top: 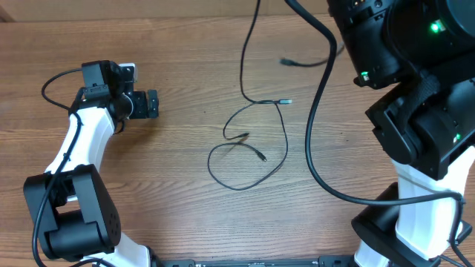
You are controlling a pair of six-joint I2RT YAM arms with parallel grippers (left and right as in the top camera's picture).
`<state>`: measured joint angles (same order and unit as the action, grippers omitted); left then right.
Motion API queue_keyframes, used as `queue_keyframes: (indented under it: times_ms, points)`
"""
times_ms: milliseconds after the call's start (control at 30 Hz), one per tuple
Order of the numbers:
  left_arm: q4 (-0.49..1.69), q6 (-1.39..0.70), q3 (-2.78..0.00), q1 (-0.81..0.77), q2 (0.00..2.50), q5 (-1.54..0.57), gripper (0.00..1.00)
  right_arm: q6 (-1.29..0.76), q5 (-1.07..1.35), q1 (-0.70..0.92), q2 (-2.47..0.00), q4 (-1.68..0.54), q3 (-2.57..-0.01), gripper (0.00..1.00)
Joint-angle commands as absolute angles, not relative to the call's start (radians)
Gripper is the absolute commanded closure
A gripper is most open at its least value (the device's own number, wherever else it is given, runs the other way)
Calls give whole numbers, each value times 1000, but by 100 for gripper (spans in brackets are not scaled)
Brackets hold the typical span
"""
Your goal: Untangle cables
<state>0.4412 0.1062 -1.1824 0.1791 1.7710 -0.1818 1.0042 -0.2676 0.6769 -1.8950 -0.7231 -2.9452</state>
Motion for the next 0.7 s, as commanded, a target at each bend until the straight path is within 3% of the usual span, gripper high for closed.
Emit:
queue_keyframes:
  times_ms: [0, 433, 567, 667]
  points:
    - [441, 97, -1181, 182, 1747, -176, 0, 1026, -305, 683, -1866, -716, -2943, 96]
    - [276, 95, -1181, 180, 1747, -184, 0, 1026, -306, 683, -1866, -746, -2918, 96]
    - [275, 29, -1181, 174, 1747, -309, 1, 1025, -306, 683, -1866, -751, -2918, 96]
    - [274, -14, -1181, 152, 1747, -549, 0, 1018, -305, 683, -1866, -756, -2918, 96]
